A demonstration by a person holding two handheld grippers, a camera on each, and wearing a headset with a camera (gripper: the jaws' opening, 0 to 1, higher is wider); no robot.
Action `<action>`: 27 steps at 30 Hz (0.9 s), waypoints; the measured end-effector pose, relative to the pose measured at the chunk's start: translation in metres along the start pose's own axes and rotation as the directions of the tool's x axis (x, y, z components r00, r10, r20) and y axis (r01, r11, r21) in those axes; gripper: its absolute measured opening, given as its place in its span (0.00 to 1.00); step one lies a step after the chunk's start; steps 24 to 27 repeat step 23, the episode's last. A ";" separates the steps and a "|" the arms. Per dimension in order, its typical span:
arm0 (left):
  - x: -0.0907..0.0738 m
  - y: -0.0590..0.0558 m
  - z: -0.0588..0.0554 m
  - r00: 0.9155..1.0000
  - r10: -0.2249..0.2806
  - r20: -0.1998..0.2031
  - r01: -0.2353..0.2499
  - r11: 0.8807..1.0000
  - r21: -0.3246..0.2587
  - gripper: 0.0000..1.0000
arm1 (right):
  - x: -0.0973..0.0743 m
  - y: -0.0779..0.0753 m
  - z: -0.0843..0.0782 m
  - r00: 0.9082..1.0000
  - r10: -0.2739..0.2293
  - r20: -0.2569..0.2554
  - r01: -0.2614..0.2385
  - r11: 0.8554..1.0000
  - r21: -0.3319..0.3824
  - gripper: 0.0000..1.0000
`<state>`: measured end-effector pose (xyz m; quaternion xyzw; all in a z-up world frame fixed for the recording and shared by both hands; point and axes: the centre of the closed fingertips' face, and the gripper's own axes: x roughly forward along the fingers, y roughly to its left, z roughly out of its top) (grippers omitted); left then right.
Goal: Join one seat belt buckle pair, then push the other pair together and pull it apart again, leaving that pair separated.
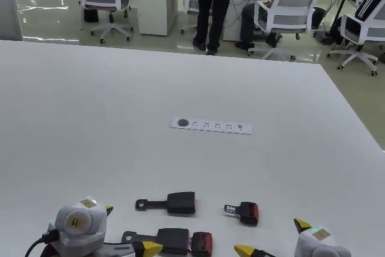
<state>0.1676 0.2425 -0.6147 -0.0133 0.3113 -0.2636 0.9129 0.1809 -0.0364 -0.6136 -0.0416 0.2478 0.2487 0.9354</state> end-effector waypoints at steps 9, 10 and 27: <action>-0.020 0.001 0.000 0.999 0.017 0.043 -0.017 1.000 -0.008 1.00 | -0.015 0.012 0.003 1.000 -0.009 0.018 0.009 1.000 -0.001 1.00; -0.021 0.002 -0.001 0.999 0.023 0.043 -0.022 1.000 -0.015 1.00 | -0.015 0.013 0.001 1.000 -0.008 0.014 0.008 1.000 -0.003 1.00; -0.044 0.008 -0.015 0.998 0.028 0.056 -0.026 0.999 -0.039 1.00 | -0.026 0.026 -0.004 0.999 -0.026 0.021 0.026 0.999 0.027 1.00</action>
